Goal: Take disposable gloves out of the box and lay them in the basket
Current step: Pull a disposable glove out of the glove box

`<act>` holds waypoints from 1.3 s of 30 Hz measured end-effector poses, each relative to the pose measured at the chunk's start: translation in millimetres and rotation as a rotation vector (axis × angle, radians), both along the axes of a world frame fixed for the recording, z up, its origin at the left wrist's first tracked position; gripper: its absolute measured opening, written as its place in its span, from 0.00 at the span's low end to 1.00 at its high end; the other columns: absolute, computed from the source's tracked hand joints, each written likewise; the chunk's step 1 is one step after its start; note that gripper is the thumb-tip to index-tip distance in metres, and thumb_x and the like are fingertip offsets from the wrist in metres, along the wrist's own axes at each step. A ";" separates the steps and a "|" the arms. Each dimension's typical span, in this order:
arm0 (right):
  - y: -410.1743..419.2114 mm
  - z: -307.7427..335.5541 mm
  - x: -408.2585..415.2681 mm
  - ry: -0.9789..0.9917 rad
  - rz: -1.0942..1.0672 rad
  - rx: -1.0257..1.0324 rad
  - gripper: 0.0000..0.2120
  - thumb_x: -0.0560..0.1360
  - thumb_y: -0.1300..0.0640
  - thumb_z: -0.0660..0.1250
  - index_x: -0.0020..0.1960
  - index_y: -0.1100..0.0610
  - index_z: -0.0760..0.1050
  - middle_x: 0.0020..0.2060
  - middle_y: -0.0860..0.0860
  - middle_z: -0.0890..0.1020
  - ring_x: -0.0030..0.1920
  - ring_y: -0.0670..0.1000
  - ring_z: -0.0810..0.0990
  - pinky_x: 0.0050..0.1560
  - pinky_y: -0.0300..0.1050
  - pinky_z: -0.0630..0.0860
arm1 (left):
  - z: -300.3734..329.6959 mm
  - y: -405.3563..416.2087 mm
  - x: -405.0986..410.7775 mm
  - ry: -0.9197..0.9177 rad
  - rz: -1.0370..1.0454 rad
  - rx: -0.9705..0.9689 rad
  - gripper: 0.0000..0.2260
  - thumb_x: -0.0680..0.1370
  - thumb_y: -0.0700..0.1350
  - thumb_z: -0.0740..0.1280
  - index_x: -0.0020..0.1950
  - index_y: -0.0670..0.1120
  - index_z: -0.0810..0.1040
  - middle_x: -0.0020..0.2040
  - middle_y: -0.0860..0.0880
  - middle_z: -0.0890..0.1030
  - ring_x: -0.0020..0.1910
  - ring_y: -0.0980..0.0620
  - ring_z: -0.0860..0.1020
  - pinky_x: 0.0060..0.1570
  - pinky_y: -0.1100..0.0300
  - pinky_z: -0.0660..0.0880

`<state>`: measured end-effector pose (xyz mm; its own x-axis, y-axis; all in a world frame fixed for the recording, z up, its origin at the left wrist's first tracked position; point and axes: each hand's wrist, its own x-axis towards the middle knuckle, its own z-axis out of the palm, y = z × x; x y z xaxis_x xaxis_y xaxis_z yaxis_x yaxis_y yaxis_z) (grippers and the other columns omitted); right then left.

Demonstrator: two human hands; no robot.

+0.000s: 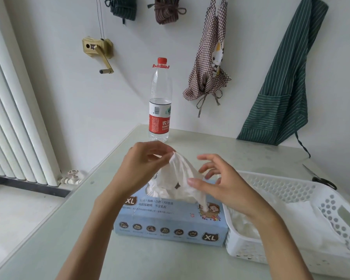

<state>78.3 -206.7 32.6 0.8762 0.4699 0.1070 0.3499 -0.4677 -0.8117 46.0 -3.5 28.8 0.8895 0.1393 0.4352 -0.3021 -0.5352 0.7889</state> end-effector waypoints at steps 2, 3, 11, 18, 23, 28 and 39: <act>1.1 2.1 -5.0 -0.004 0.023 -0.040 0.43 0.59 0.36 0.74 0.68 0.40 0.57 0.59 0.37 0.67 0.59 0.36 0.68 0.51 0.31 0.68 | 5.2 -2.0 -1.6 0.015 0.023 -0.101 0.04 0.76 0.43 0.68 0.46 0.48 0.83 0.42 0.53 0.84 0.40 0.59 0.82 0.44 0.64 0.78; 4.1 2.6 -8.1 -0.015 0.032 -0.045 0.44 0.58 0.37 0.75 0.67 0.39 0.55 0.60 0.35 0.65 0.59 0.34 0.67 0.52 0.31 0.68 | 8.3 -3.4 -2.8 0.022 0.020 -0.148 0.04 0.77 0.42 0.68 0.46 0.47 0.82 0.41 0.52 0.84 0.38 0.59 0.81 0.42 0.67 0.77; -11.3 13.5 -1.8 -0.143 -0.097 0.131 0.02 0.73 0.51 0.70 0.45 0.46 0.82 0.41 0.38 0.84 0.44 0.35 0.80 0.44 0.27 0.73 | 10.3 3.5 -7.5 0.183 0.058 -0.194 0.06 0.77 0.46 0.67 0.48 0.47 0.83 0.42 0.53 0.85 0.37 0.63 0.80 0.42 0.69 0.75; -11.1 14.5 0.8 0.126 0.038 0.243 0.08 0.79 0.56 0.62 0.49 0.56 0.79 0.21 0.40 0.72 0.25 0.39 0.68 0.38 0.27 0.68 | 4.6 0.5 -6.9 0.212 -0.195 0.085 0.20 0.78 0.57 0.58 0.69 0.56 0.70 0.65 0.61 0.73 0.64 0.65 0.71 0.60 0.66 0.68; -8.8 10.5 0.6 0.284 0.083 0.237 0.12 0.80 0.51 0.59 0.51 0.54 0.79 0.25 0.41 0.71 0.27 0.39 0.69 0.44 0.33 0.70 | -1.2 -8.8 -3.3 0.189 -0.277 0.077 0.14 0.72 0.52 0.71 0.56 0.51 0.79 0.50 0.54 0.83 0.50 0.58 0.81 0.55 0.61 0.77; -18.6 12.8 -2.8 0.229 0.241 0.124 0.30 0.64 0.32 0.64 0.65 0.37 0.66 0.51 0.36 0.78 0.49 0.32 0.78 0.46 0.26 0.73 | -1.5 -10.3 -0.1 0.118 -0.163 0.000 0.04 0.75 0.48 0.70 0.43 0.49 0.83 0.40 0.53 0.84 0.41 0.51 0.82 0.44 0.59 0.78; -34.4 32.8 -3.7 0.085 -0.013 0.418 0.04 0.70 0.57 0.71 0.45 0.53 0.84 0.40 0.46 0.85 0.43 0.39 0.81 0.45 0.29 0.73 | 10.8 -19.0 -6.9 0.092 -0.208 -0.024 0.04 0.73 0.48 0.72 0.45 0.50 0.83 0.42 0.54 0.84 0.40 0.53 0.81 0.44 0.66 0.76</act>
<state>74.7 -241.1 65.4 0.8959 0.3900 0.2129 0.2696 -0.0964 -0.9581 39.1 -22.5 39.6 0.9361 -0.0420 0.3492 -0.3299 -0.4495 0.8301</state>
